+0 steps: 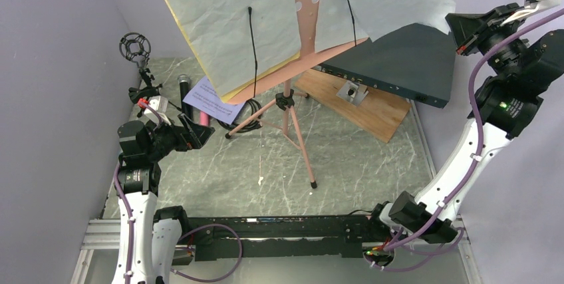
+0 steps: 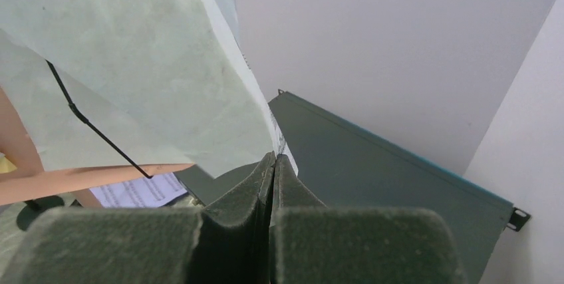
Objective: Pack up the instrument practice props
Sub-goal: Pick up the sheet music from the music stand.
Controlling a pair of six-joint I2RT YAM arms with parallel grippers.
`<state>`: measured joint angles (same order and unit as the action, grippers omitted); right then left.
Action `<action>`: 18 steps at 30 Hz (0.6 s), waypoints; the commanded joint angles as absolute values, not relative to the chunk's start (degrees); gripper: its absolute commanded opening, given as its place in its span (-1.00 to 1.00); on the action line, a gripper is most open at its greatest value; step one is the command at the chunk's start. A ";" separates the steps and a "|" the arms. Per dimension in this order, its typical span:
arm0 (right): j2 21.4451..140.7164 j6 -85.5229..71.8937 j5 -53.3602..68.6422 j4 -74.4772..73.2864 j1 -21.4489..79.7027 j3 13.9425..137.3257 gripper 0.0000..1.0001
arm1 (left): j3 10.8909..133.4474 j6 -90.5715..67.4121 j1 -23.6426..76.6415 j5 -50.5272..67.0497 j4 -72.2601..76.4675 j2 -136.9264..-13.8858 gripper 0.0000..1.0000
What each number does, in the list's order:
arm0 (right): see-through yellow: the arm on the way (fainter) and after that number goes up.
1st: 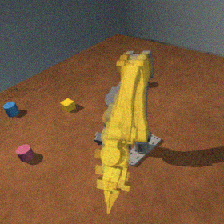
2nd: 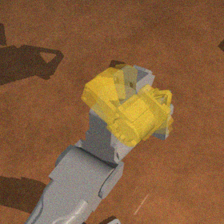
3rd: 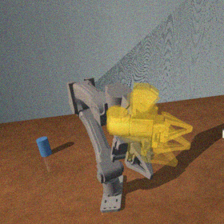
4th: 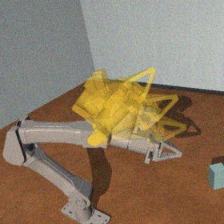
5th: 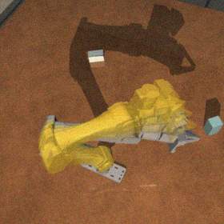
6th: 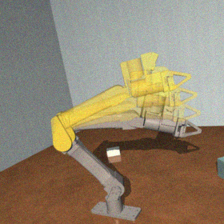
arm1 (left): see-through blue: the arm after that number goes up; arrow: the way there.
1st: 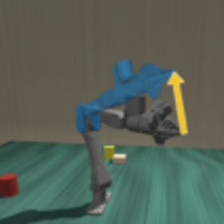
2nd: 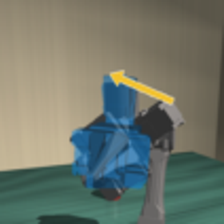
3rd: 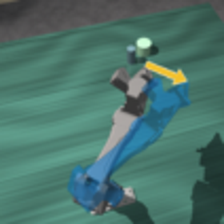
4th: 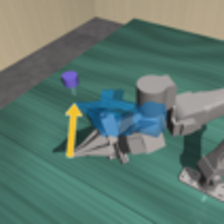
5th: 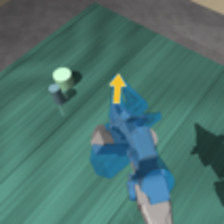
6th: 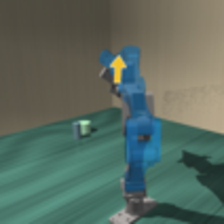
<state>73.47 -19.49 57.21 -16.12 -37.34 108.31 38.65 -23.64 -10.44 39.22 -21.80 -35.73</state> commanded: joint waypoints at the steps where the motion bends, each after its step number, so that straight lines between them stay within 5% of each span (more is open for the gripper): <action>1: 71.64 -18.16 54.49 -14.28 -38.49 112.06 -1.00 | 39.29 -23.56 -10.78 42.14 -21.27 -35.35 0.99; 18: 59.08 -11.07 59.77 -23.20 -44.03 108.81 -1.00 | 34.24 -30.80 -10.42 57.77 -4.85 -35.29 0.99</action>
